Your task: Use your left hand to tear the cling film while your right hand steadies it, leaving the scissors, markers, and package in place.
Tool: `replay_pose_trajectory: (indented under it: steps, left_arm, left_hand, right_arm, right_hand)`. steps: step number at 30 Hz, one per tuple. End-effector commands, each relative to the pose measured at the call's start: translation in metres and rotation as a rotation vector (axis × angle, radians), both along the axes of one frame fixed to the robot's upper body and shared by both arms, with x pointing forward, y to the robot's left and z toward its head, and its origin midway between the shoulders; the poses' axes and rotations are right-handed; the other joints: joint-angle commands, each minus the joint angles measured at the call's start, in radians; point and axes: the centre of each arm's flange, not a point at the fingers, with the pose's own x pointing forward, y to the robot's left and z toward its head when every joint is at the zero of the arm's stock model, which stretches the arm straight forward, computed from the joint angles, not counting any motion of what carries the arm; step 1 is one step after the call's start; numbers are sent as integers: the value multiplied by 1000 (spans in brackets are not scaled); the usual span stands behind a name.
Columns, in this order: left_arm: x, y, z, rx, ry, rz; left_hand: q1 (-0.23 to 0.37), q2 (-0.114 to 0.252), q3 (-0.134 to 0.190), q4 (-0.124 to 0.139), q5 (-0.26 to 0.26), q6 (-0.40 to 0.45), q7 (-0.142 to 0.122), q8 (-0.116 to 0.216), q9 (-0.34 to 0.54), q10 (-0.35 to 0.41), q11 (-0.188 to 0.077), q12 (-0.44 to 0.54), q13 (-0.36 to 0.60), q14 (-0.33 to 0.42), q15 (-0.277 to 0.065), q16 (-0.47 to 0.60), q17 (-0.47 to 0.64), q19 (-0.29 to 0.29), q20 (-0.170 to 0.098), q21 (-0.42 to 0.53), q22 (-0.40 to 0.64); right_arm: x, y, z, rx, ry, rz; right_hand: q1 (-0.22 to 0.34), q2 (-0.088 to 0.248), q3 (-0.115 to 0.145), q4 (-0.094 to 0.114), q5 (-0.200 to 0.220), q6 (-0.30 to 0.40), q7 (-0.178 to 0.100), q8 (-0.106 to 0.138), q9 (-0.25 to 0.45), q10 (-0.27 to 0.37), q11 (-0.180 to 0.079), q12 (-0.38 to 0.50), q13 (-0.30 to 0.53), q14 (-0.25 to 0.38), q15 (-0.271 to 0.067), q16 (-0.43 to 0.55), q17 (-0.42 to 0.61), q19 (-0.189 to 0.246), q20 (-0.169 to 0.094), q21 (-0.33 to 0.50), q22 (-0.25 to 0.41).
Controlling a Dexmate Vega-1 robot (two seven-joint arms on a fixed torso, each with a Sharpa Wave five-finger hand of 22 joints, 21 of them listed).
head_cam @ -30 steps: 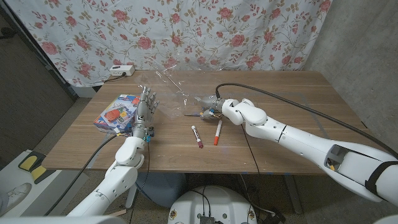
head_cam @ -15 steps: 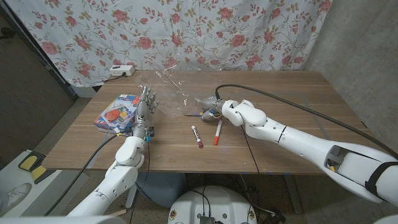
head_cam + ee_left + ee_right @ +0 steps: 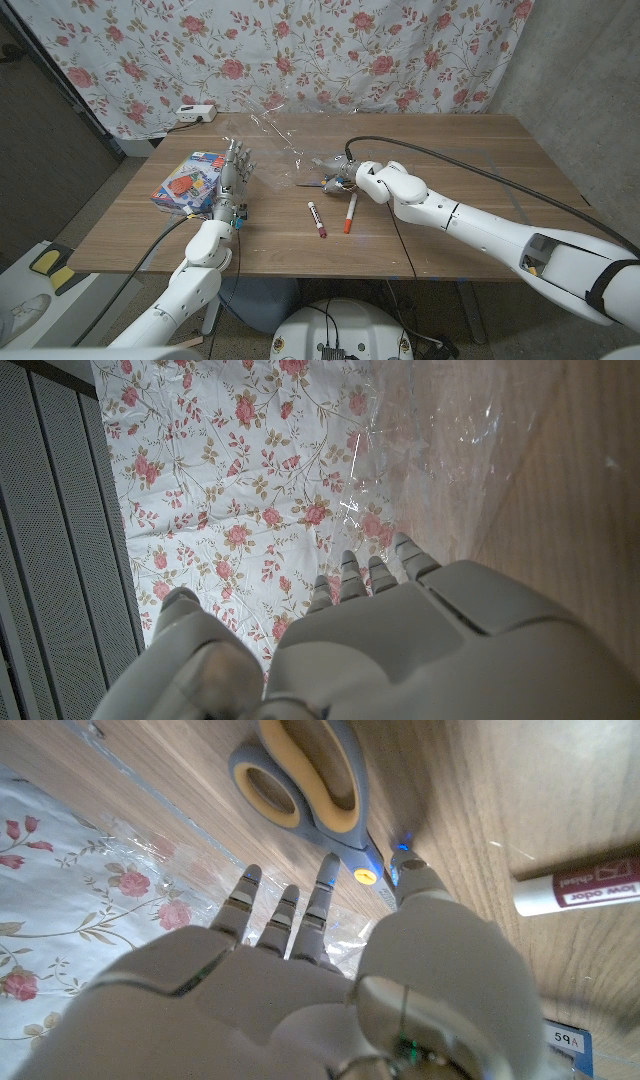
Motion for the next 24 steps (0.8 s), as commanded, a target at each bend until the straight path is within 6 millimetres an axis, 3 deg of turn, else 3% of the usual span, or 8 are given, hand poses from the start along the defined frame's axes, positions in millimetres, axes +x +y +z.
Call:
replay_pose_trajectory:
  steps: [1,12,24]
  left_arm:
    - [1,0,-1,0,2,-4]
    - [0,2,-2,-5,0,0]
    - [0,2,-2,-6,-2,-2]
  left_hand:
    - [7,1,-5,0,5,5,-1,8,3,9,3,2,6,-2,0,-2,2,-4,-4,-1,3]
    - [7,1,-6,0,5,8,-1,10,3,9,2,1,6,-1,1,-1,2,-3,-4,-1,3]
    - [7,1,-7,1,5,9,-2,10,3,10,1,1,6,-1,1,-1,2,-3,-3,-1,3]
  right_arm:
    - [-1,1,-5,-4,-14,13]
    - [-2,5,-8,-13,-14,21]
    - [0,6,-17,-42,-15,14]
  right_hand:
    - [25,8,13,-1,10,15,-13,14,2,19,-17,26,20,21,-17,6,8,6,-11,6,0]
    - [56,17,23,-6,22,41,-18,17,2,31,-41,67,57,33,-36,13,22,11,-20,5,0]
    - [85,17,33,-10,37,50,-11,15,3,30,-38,101,92,41,-46,16,33,16,-23,6,-1]
